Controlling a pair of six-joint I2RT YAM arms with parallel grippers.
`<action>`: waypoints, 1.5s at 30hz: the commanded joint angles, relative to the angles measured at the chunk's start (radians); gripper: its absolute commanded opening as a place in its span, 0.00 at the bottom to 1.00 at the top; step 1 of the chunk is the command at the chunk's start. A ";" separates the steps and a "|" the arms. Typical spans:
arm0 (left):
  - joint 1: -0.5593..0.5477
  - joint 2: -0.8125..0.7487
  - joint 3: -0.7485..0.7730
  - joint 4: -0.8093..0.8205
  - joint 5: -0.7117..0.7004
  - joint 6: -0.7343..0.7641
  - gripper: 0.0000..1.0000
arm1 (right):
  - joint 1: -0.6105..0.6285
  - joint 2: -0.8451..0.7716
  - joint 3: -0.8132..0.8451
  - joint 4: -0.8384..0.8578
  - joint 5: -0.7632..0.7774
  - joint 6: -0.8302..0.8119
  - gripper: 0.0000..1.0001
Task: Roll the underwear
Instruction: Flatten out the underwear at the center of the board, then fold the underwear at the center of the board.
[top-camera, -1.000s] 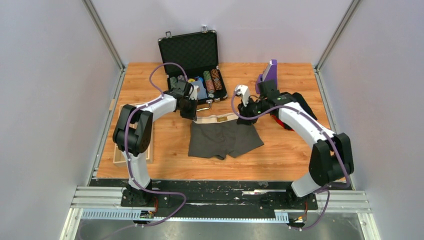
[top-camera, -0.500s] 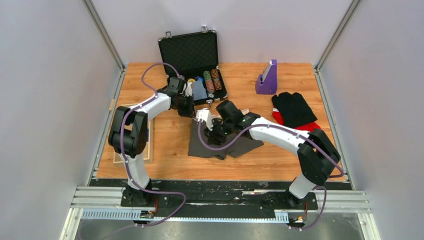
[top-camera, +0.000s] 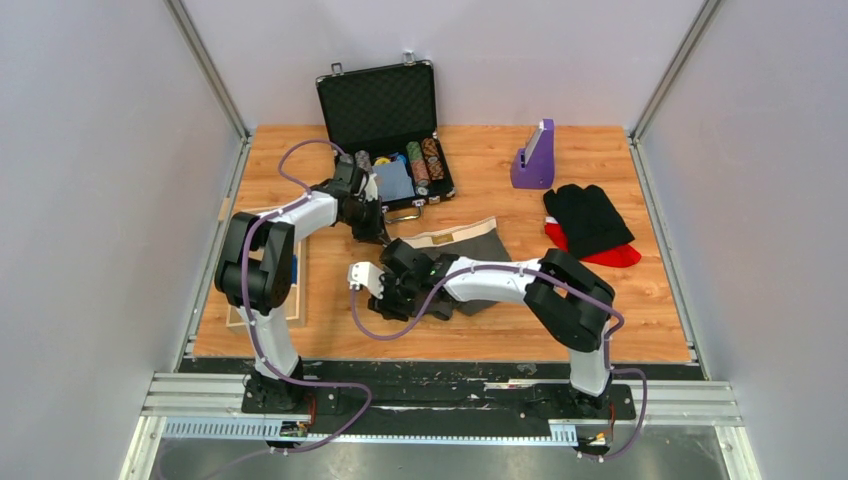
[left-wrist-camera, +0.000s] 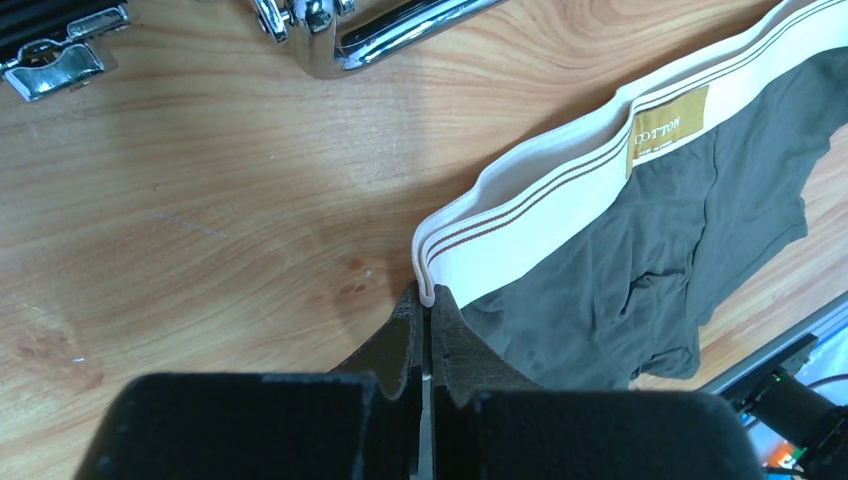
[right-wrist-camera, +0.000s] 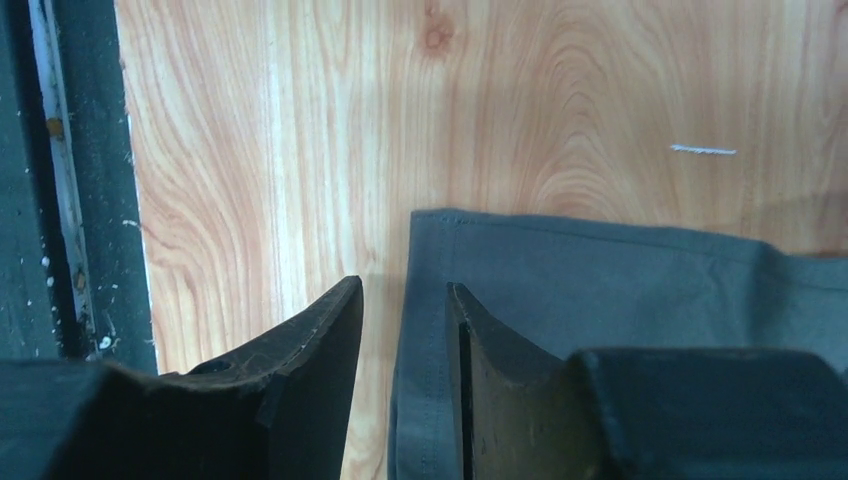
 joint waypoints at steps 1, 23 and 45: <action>0.011 -0.027 0.008 0.024 0.022 -0.015 0.00 | 0.000 0.026 0.073 0.067 0.045 -0.002 0.39; 0.049 -0.011 0.030 0.011 0.039 -0.022 0.00 | 0.020 0.119 0.143 0.005 0.002 0.010 0.40; 0.061 0.010 0.058 -0.012 0.053 -0.007 0.00 | 0.021 0.175 0.186 -0.098 -0.069 0.005 0.16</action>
